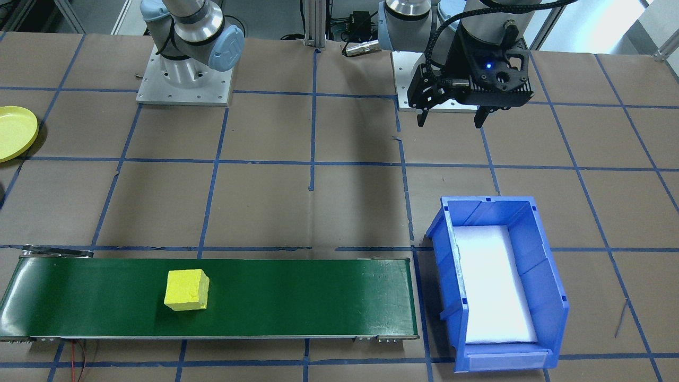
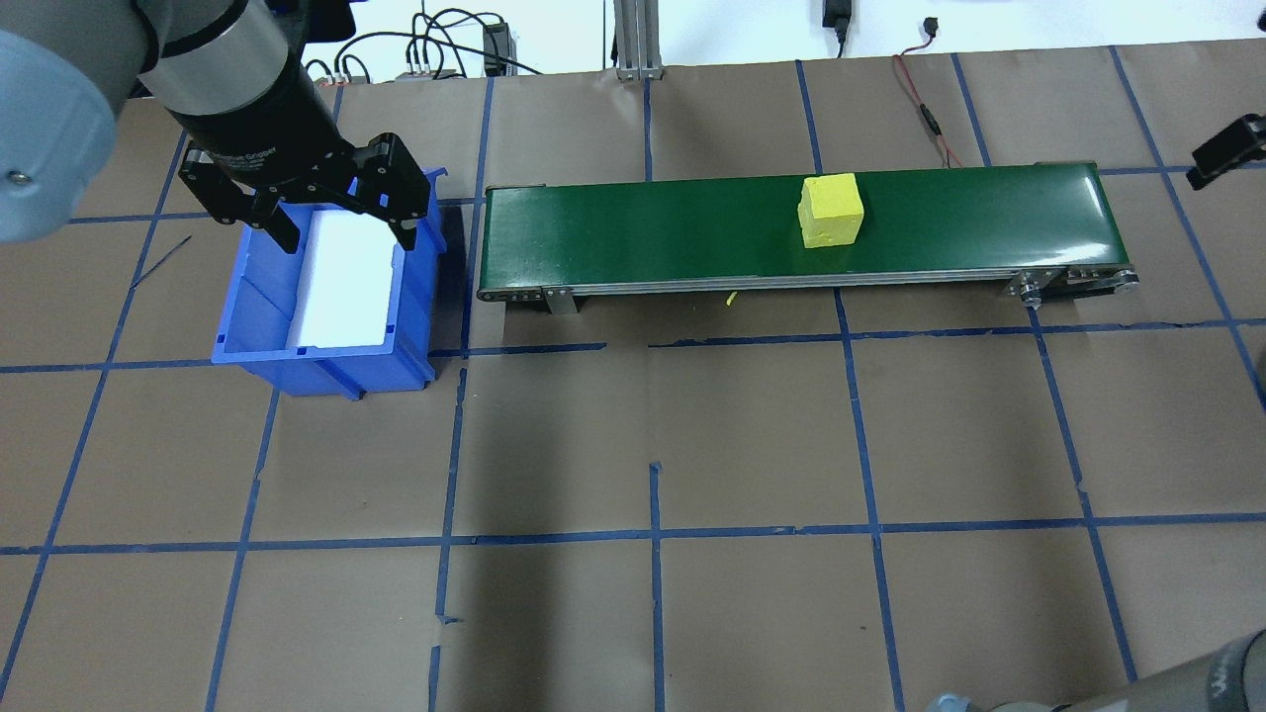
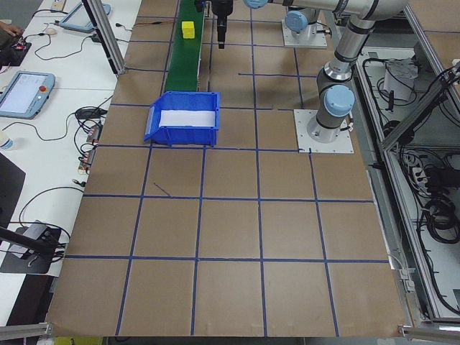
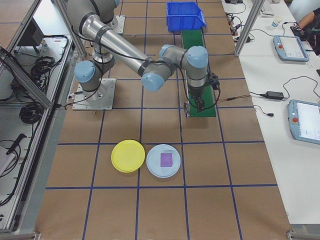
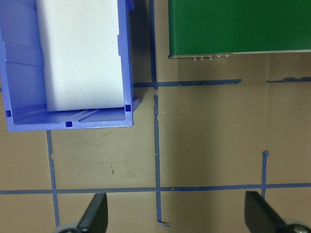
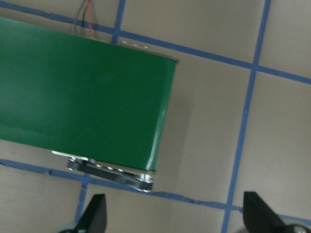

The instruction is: Move block left to right into plate

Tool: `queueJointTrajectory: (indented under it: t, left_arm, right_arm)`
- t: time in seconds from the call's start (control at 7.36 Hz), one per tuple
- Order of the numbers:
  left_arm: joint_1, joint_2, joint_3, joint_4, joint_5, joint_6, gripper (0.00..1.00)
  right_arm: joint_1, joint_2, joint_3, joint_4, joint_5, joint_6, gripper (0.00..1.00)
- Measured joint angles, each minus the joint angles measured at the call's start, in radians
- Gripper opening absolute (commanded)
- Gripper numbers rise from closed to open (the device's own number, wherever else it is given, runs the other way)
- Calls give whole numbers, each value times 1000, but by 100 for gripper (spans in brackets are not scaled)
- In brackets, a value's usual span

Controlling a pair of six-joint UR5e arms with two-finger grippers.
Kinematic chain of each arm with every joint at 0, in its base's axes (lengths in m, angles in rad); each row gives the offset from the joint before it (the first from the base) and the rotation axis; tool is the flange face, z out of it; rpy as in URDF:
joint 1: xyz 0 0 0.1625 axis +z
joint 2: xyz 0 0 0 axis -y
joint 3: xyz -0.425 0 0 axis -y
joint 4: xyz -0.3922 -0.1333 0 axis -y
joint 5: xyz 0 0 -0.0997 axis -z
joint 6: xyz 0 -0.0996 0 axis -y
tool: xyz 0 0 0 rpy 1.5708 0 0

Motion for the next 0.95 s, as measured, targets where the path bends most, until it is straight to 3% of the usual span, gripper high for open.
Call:
queueJointTrajectory:
  t: [0.27, 0.54, 0.95]
  left_arm:
    - [12, 11, 6, -1, 1, -2, 100]
    - [45, 13, 11, -9, -2, -3, 100]
    - [53, 18, 12, -14, -1, -3, 100]
  right_arm:
    - [157, -4, -9, 1, 11, 193, 100]
    - [281, 29, -15, -2, 70, 394, 97]
    - [328, 116, -23, -18, 124, 490, 97]
